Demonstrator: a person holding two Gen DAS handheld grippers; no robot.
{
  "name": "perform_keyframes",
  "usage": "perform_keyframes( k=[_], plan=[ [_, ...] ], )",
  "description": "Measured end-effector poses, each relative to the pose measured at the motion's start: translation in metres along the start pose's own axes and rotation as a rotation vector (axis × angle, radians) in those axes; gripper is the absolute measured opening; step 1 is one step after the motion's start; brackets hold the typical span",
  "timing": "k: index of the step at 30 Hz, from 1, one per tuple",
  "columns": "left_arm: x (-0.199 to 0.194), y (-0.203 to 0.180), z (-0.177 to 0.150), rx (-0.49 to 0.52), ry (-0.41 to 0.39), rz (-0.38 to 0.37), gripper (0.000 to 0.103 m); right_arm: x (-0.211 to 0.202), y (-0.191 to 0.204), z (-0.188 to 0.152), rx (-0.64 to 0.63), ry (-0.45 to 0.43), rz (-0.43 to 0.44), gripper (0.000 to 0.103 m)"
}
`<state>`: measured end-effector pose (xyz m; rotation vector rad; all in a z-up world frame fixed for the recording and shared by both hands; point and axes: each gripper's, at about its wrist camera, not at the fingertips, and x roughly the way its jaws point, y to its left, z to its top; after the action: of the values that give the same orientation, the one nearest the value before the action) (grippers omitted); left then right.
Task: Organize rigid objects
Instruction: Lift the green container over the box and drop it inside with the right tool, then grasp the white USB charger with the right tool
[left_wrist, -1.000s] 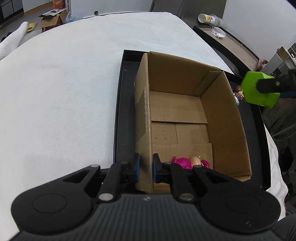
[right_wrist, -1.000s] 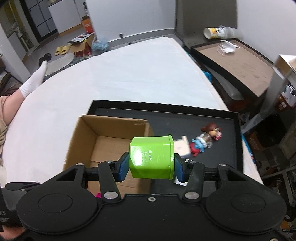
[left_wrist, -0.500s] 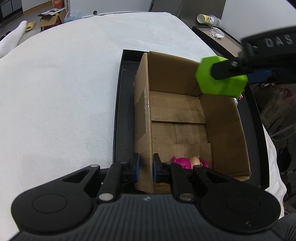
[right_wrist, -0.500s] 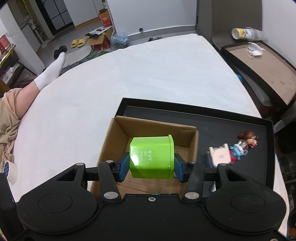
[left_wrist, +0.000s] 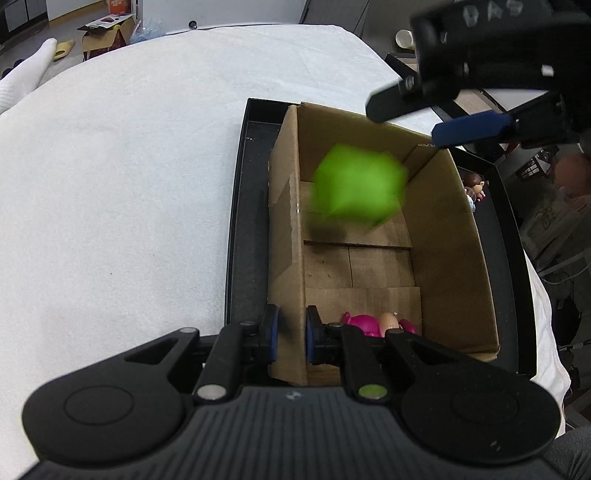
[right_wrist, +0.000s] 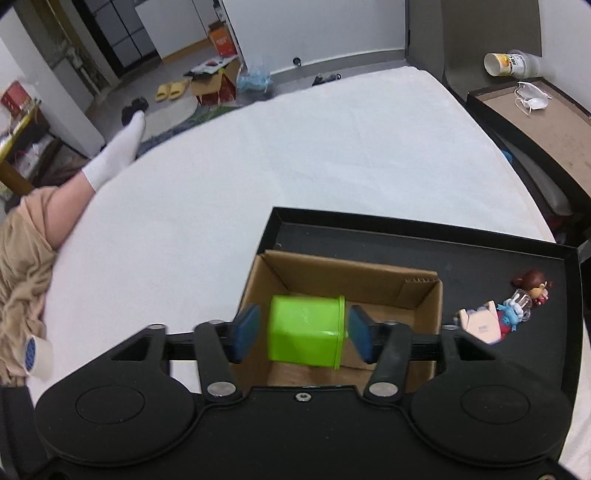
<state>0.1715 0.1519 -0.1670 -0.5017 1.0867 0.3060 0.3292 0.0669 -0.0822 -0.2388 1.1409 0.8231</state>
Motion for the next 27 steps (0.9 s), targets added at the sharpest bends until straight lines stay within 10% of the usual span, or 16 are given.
perform_keyframes(
  k=[27],
  plan=[
    [0.001, -0.003, 0.001, -0.021, 0.003, 0.031, 0.013, -0.053, -0.066, -0.036, 0.039, -0.07, -0.087, 0.073]
  ],
)
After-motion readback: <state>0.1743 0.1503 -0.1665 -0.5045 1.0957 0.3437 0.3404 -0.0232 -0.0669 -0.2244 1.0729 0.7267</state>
